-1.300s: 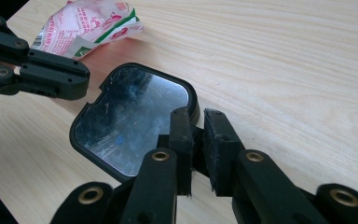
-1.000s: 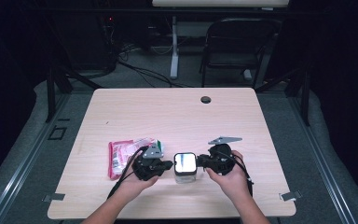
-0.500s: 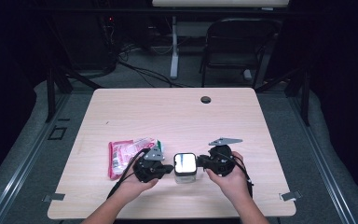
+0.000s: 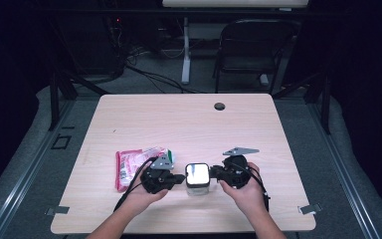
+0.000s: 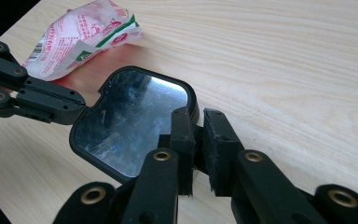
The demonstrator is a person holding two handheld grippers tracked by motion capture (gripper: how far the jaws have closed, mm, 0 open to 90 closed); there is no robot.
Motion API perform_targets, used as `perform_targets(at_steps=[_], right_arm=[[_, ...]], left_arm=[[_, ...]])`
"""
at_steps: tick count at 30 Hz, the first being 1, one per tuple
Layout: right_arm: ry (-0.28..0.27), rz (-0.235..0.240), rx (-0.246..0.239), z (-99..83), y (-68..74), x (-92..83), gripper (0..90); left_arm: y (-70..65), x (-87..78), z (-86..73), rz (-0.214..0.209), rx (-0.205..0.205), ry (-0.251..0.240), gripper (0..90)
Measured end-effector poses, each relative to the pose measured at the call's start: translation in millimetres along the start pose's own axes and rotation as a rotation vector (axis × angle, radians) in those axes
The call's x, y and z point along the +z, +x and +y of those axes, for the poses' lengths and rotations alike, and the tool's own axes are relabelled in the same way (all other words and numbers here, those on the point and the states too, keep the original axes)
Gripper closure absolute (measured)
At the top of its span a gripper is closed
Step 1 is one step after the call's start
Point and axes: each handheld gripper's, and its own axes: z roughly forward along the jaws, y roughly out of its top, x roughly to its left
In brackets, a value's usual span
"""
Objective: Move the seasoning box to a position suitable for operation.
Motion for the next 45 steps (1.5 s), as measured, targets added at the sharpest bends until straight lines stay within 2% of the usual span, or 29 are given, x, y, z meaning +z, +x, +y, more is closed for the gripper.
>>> perform_targets(at_steps=[3,4,7,14,17,20,23,27,29,30,35,40,45], right_arm=[[0.001,0.000,0.005,-0.2,-0.2,0.0,82.7],[0.002,0.003,0.007,-0.2,-0.5,0.0,82.8],[-0.001,0.005,0.006,-0.3,-1.2,0.1,82.8],[-0.005,0.006,0.012,-0.9,-0.4,0.0,82.8],[-0.005,0.007,0.010,-1.1,-0.5,0.0,82.7],[-0.005,0.001,0.008,-1.2,-0.2,-0.1,82.8],[-0.006,-0.002,0.007,-1.4,-0.1,-0.1,82.8],[-0.010,-0.003,0.009,-1.7,0.4,0.0,82.7],[-0.011,-0.003,0.009,-1.9,0.2,0.0,82.7],[-0.010,-0.002,0.016,-2.3,0.5,-0.4,82.7],[-0.015,-0.005,0.017,-2.7,0.9,-0.2,82.6],[-0.020,0.017,0.035,-3.7,-1.4,-0.3,82.7],[-0.025,0.025,0.035,-4.3,-2.9,-0.1,82.8]], left_arm=[[-2.0,1.4,0.2,0.039,0.030,0.031,88.5],[-1.4,1.9,-0.2,0.035,0.034,0.045,88.4],[0.5,3.4,-1.5,0.027,0.024,0.052,87.6],[-1.6,6.2,-1.6,0.018,0.033,0.065,86.8],[-1.6,6.1,-1.4,0.038,0.036,0.061,85.3],[-0.3,6.2,-1.2,0.089,0.027,0.037,85.3],[1.2,7.4,-0.2,0.102,0.012,0.004,84.7],[0.6,7.8,1.5,0.106,0.025,0.002,83.8],[1.0,8.0,1.5,0.105,0.020,-0.003,83.3],[2.4,7.6,2.0,0.090,0.006,-0.004,83.2],[2.6,7.6,2.6,0.091,0.005,-0.002,83.5],[2.0,7.1,4.1,0.080,-0.002,-0.028,83.2],[2.0,6.4,5.3,0.078,0.007,-0.016,83.0]])
